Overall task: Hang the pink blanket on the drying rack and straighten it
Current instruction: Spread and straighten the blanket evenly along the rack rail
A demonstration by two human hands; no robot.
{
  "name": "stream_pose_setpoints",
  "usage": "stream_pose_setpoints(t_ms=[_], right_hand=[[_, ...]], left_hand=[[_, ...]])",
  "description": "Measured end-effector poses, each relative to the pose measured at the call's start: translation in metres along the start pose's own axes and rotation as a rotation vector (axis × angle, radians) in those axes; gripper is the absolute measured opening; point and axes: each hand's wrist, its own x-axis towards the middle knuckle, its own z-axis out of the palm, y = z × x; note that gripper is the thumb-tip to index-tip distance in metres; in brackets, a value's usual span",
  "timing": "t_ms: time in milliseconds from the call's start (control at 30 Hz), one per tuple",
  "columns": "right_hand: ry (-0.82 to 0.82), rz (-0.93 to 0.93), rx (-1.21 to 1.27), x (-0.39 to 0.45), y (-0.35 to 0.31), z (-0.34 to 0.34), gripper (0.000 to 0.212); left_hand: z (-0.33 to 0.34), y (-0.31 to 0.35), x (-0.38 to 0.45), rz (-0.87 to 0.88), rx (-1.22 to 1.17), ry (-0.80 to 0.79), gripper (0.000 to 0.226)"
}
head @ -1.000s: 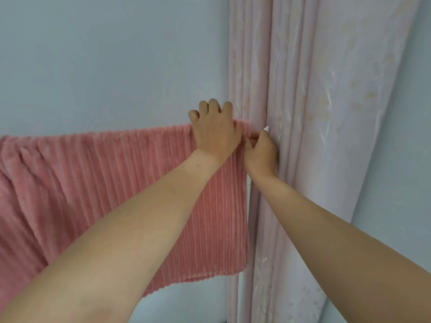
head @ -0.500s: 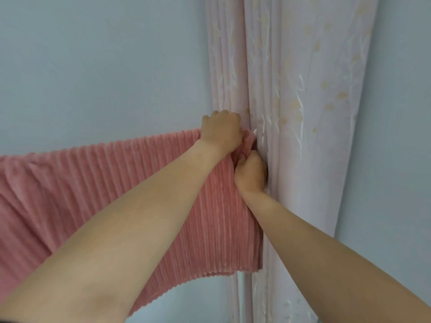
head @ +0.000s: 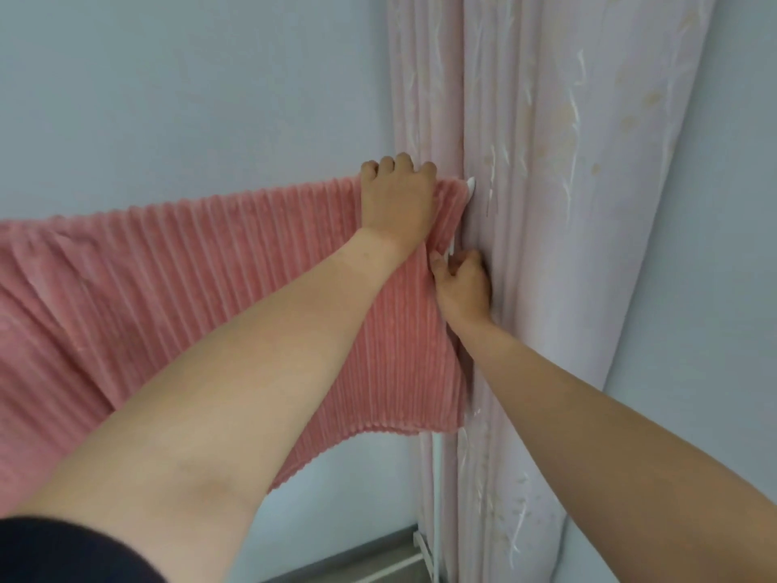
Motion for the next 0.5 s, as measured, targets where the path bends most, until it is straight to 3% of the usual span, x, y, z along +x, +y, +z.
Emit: stream_pose_setpoints(t_ms=[133, 233, 300, 333, 433, 500], right_hand=[[-0.001, -0.069, -0.092, 0.007, -0.008, -0.005, 0.008], [-0.033, -0.076, -0.14, 0.001, -0.003, -0.005, 0.012], [-0.012, 0.001, -0.113, -0.012, 0.01, -0.002, 0.014], [-0.026, 0.079, -0.108, -0.021, 0.023, 0.002, 0.021], [-0.13, 0.371, -0.049, -0.047, 0.064, 0.005, 0.052], [-0.198, 0.481, -0.013, -0.059, 0.095, 0.01, 0.06]], left_hand=[[-0.001, 0.005, -0.02, -0.029, -0.191, 0.285, 0.03], [0.006, 0.019, -0.074, -0.036, -0.37, 0.367, 0.024], [0.021, 0.027, -0.116, -0.079, -0.487, 0.26, 0.014], [0.029, 0.03, -0.137, -0.181, -0.516, 0.175, 0.012], [0.041, 0.047, -0.177, -0.63, -0.613, -0.161, 0.019], [0.061, 0.063, -0.207, -0.902, -0.681, -0.447, 0.027]])
